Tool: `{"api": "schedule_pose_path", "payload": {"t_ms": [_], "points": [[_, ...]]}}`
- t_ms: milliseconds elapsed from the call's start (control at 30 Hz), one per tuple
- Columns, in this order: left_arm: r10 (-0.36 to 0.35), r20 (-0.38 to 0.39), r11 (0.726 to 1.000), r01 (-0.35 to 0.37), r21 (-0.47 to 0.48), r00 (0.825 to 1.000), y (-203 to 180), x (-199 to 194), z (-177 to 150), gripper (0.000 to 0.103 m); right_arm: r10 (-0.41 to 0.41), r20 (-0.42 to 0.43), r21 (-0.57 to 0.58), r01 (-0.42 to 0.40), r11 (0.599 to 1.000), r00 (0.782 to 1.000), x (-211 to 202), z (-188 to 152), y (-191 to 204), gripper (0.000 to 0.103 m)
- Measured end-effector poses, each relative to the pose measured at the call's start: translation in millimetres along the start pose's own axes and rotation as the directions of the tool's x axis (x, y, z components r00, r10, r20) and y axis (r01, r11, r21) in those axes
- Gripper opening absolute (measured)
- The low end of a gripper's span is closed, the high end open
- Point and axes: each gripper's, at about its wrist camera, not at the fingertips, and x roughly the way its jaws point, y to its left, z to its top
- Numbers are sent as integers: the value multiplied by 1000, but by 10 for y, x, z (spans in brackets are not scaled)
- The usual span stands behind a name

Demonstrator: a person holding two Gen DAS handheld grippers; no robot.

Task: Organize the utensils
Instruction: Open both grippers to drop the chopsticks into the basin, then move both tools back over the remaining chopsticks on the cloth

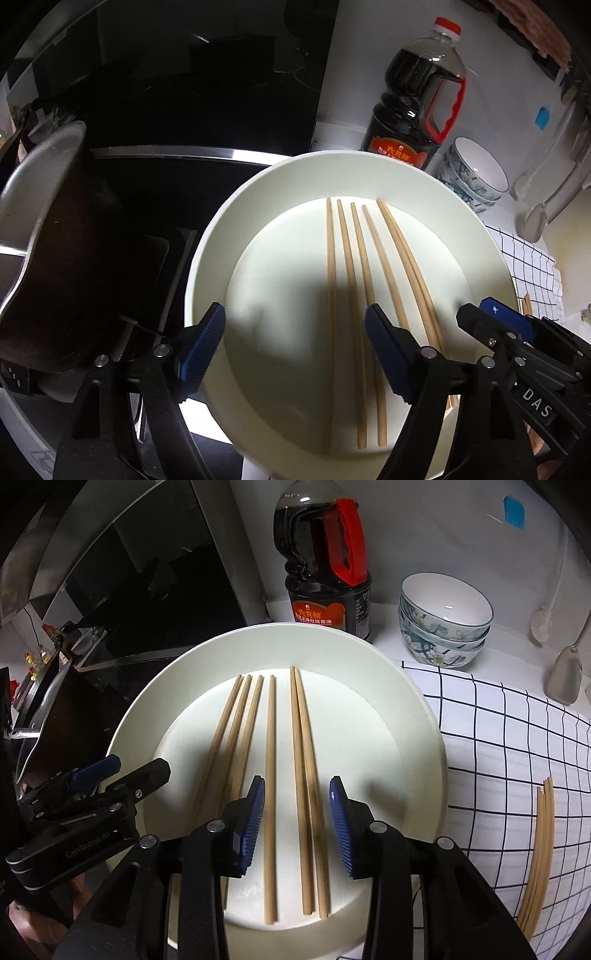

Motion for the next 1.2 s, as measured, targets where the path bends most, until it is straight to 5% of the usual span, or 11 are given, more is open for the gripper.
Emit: {"api": "schedule_pose_path", "payload": {"t_ms": [533, 1200], "points": [[24, 38, 1000, -24, 6, 999, -121, -343, -219, 90, -2, 51, 0, 2, 1000, 999, -359, -192, -37, 56], [3, 83, 999, -7, 44, 997, -701, -789, -458, 92, -24, 94, 49, 20, 999, 995, -1033, -662, -644, 64]]}}
